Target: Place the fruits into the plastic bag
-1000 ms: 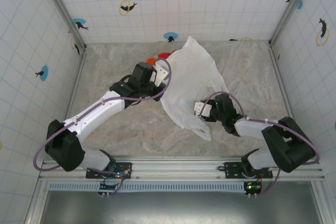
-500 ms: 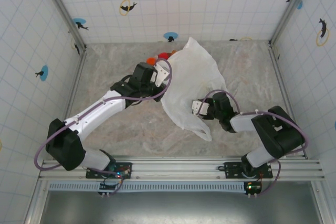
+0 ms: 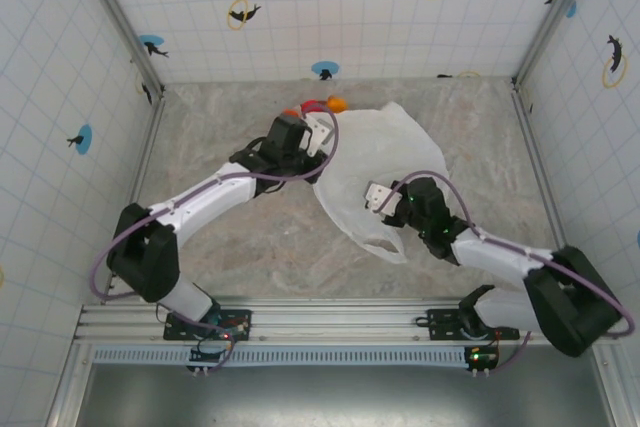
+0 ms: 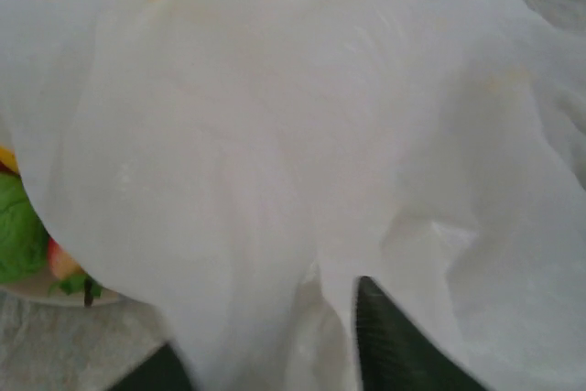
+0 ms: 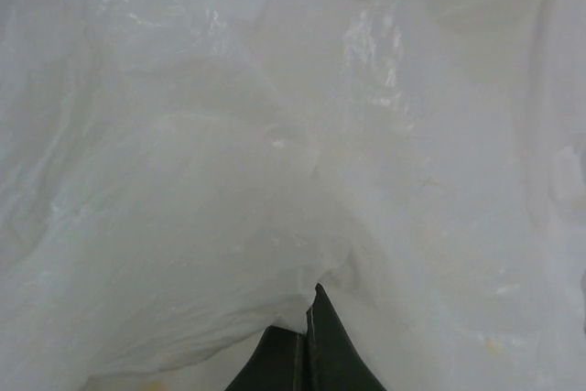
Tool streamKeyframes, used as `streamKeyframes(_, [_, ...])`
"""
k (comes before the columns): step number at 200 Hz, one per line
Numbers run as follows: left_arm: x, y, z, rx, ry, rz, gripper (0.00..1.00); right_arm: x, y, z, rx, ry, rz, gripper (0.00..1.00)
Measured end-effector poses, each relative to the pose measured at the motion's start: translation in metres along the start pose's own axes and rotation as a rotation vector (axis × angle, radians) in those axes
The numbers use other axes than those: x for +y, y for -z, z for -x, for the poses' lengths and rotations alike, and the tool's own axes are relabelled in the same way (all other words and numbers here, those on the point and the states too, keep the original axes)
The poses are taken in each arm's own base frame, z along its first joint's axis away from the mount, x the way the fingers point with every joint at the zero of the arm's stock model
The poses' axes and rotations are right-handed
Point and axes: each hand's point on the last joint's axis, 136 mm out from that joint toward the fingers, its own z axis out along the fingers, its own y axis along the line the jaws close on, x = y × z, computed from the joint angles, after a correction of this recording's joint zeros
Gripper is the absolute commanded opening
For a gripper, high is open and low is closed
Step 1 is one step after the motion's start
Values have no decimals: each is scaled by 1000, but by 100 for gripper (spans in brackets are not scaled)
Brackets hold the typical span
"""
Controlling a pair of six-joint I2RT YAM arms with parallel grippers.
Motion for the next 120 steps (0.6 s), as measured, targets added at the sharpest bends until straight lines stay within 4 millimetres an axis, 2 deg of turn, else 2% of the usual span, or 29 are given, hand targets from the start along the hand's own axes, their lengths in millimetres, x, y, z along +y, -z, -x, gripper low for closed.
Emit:
streamKeyframes(19, [4, -13, 27, -50, 28, 14, 79, -9, 8, -4, 79, -172, -19, 0])
streamKeyframes(38, [11, -18, 55, -117, 67, 43, 93, -25, 11, -6, 185, -360, -52, 0])
streamKeyframes(47, [15, -15, 63, -145, 83, 63, 97, -33, 12, -5, 223, -451, -74, 0])
streamKeyframes(59, [19, -8, 70, -174, 113, 87, 98, -40, 13, -5, 256, -545, -96, 0])
streamKeyframes(76, [23, 11, 71, -229, 155, 118, 98, -41, 16, -11, 298, -667, -104, 0])
streamKeyframes(103, [23, 62, 50, -306, 236, 135, 98, -37, 18, -31, 354, -854, -86, 0])
streamKeyframes(120, [17, 94, 35, -374, 288, 121, 98, -41, 17, -35, 361, -949, -75, 0])
